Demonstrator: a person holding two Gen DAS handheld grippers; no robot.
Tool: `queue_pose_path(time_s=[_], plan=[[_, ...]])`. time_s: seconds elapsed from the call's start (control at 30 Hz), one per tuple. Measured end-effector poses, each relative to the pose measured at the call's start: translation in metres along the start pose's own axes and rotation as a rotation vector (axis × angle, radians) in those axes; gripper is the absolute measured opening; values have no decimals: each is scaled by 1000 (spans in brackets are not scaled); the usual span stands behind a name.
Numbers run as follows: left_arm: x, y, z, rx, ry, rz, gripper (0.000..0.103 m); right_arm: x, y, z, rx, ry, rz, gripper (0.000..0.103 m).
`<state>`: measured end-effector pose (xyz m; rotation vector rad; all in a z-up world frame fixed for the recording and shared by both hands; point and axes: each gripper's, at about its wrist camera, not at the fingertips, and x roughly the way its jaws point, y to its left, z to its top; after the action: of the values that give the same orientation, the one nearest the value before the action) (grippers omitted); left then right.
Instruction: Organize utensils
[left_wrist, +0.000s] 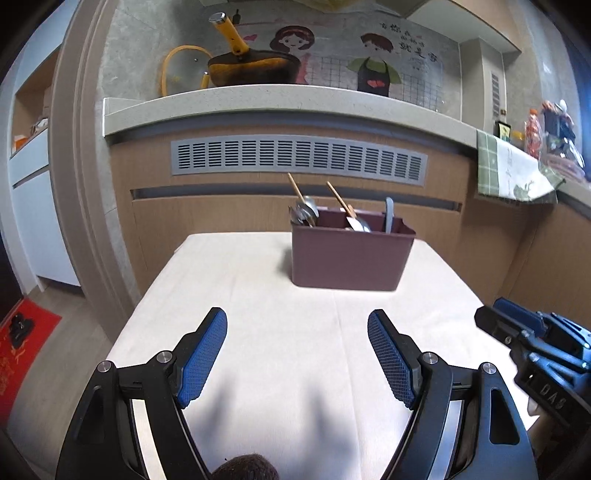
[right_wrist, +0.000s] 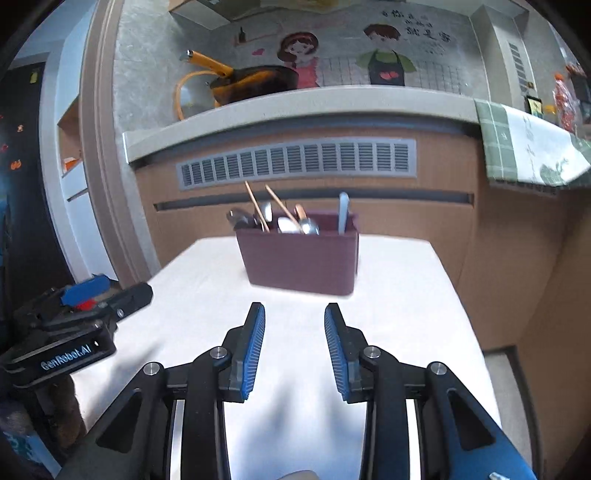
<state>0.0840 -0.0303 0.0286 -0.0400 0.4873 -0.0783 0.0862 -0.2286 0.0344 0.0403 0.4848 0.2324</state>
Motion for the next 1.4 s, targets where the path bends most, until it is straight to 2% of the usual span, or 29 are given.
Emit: queue_pose_path(time_s=[0.13, 0.27, 1.4], plan=[[-3, -3, 0, 14, -11, 8, 79, -1, -3, -8, -11, -1, -53, 31], [1, -3, -1, 19, 2, 7, 79, -2, -10, -6, 7, -6, -60, 31], [9, -6, -6, 18, 49, -31, 79, 3, -13, -10, 19, 26, -50, 31]])
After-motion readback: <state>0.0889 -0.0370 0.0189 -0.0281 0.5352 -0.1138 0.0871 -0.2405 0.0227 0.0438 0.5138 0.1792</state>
